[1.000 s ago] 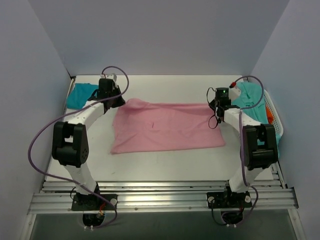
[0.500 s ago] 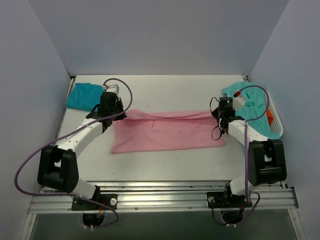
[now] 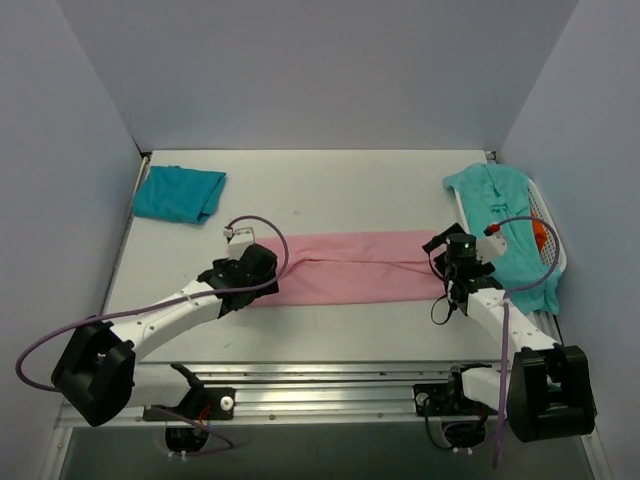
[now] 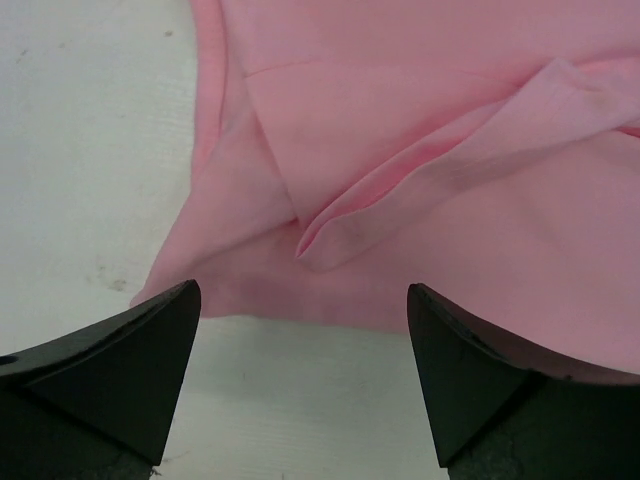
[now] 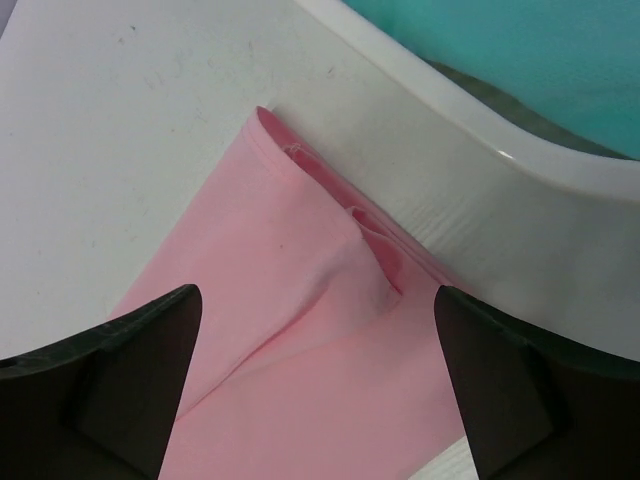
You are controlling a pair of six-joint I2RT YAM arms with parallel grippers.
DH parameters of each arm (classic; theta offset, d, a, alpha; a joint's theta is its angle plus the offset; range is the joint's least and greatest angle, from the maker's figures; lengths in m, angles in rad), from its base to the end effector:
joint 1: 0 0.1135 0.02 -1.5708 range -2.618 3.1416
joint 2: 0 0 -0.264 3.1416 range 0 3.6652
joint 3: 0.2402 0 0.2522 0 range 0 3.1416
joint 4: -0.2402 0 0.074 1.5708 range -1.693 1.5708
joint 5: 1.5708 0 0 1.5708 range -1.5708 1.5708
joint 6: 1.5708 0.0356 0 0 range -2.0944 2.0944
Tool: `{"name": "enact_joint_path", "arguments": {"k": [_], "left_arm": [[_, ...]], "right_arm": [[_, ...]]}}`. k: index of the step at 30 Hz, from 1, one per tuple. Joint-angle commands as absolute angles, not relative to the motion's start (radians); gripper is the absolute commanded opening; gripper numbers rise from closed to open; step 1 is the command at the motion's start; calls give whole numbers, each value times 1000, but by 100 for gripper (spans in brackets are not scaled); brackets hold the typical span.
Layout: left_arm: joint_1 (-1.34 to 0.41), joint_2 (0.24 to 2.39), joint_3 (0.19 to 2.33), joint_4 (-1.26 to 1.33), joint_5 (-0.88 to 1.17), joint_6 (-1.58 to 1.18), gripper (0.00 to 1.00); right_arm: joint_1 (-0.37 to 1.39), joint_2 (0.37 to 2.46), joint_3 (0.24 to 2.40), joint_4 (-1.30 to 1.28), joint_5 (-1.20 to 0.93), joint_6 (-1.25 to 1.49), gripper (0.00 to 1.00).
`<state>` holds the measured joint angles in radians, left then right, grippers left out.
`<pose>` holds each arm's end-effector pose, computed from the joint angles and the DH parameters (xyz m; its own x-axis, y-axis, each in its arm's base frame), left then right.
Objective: Fold and stack the t-shirts
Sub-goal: Fold the other side of the tshirt into a rectangle, then rotate the tshirt 90 degrees
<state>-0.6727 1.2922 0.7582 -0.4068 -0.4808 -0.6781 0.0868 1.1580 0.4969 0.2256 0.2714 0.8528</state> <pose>0.2066 -0.1435 0.2090 -0.7051 -0.1494 -0.6932 -0.1322 0.9881 -0.0785 0.2424 0.0115 0.2066 -0.1570 0.7146 -0.6816 0.4209 0.6728 0.6084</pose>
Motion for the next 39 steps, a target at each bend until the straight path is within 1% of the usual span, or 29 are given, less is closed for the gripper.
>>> {"name": "enact_joint_path", "arguments": {"k": [1,2,3,7,11,15,17,24,28,35,38,39], "left_arm": [[-730,1250,785,-607,-742,-918,94],[-758,1241,787,-662,-767,-952,94],[-767,1232,787,-681,-791,-1007,94],[-782,1142,766,-729,-853,-1080,94],[-785,1051,720,-649,-858,-1085,94],[-802,996,644,-509,-752,-1094,95],[-818,1006,615,-463,-741,-1117,96],[-831,1199,630,-439,-745,-1222,95],[-830,1287,620,-352,-753,-1259,94],[-763,1468,655,-232,-744,-1238,94],[-718,1518,638,-137,-692,-1207,99],[-683,1529,629,-76,-674,-1197,92]], "right_arm": [[92,1105,480,181,353,907,100],[94,1101,480,169,354,914,100],[95,1097,482,164,354,916,100],[107,1078,508,144,354,925,100],[153,1051,528,144,363,934,100],[241,1028,564,127,416,948,100],[273,1025,589,120,428,945,100],[288,1017,604,126,434,937,100],[290,1017,603,127,440,927,100],[291,983,598,114,457,911,100],[290,973,594,114,460,908,100],[290,971,592,114,462,905,100]]}}
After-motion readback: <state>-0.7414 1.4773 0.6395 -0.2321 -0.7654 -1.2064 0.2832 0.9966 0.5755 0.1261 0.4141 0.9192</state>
